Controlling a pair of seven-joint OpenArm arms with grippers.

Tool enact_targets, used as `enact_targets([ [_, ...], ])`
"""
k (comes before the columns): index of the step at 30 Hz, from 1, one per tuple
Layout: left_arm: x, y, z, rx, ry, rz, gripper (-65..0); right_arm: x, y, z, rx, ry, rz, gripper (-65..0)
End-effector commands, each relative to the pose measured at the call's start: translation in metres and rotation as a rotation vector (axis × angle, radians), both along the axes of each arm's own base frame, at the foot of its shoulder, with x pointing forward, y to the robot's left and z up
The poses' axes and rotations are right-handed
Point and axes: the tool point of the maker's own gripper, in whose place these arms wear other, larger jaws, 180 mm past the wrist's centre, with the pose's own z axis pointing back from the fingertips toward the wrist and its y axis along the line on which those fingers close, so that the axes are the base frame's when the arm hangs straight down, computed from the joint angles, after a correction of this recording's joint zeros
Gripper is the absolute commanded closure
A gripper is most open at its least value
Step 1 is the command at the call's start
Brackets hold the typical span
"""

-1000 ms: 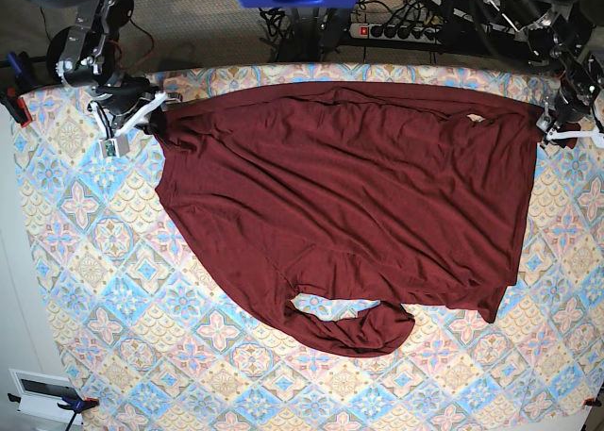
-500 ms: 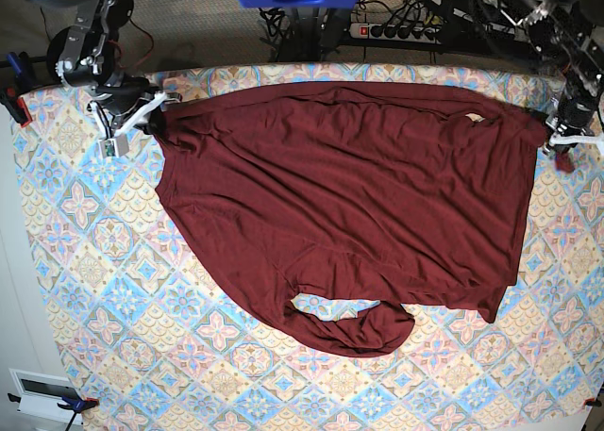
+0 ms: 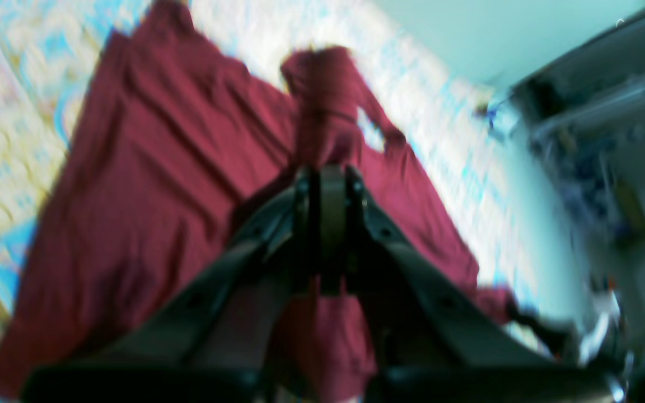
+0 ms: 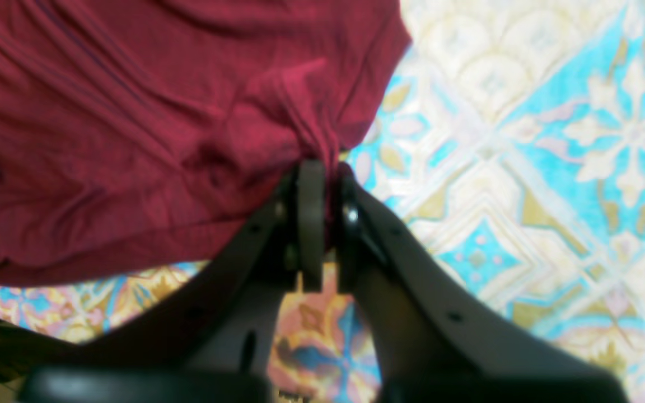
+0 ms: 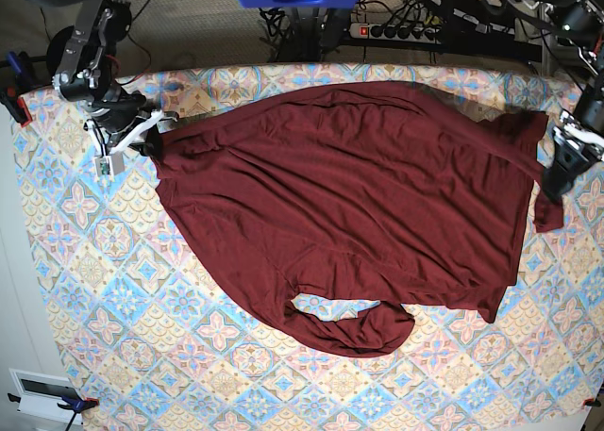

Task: Layout the t-shirt on the table in an organized manner, then fold the t-shirt properly
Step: 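Lift the shirt corner with the left gripper and pull it outward, then pull the shirt edge apart with both grippers to stretch it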

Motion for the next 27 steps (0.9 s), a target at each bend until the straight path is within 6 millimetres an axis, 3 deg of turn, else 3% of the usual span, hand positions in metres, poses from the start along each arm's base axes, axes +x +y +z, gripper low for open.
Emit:
enact_targets([
  [1,0.005,0.006,0.022,0.024,-0.077,0.016,0.0,0.004,-0.002,0.008,-0.005,-0.031,0.003,0.0],
  [6,0.018,0.034,0.035,0.030,-0.155,0.189,0.0,0.004,-0.002,0.008,-0.006,-0.030,0.003,0.0],
  [11,0.020,0.056,0.033,0.018,-0.161,0.314,0.0,0.004,-0.002,0.008,-0.006,-0.030,0.003,0.0],
  [13,0.021,0.064,0.017,-0.005,-0.117,0.338,0.0,0.004,-0.002,0.008,-0.006,-0.030,0.003,0.0],
  [16,0.021,0.078,-0.023,-0.078,-0.014,0.378,0.0,0.004,-0.007,0.009,-0.011,-0.033,-0.011,0.0],
  [22,0.015,0.086,-0.085,-0.164,0.154,0.406,0.0,0.003,-0.018,0.011,-0.021,-0.039,-0.042,0.0],
  [27,0.023,0.064,-0.124,-0.165,0.294,0.323,0.0,0.003,-0.018,0.011,-0.021,-0.039,-0.042,0.0],
])
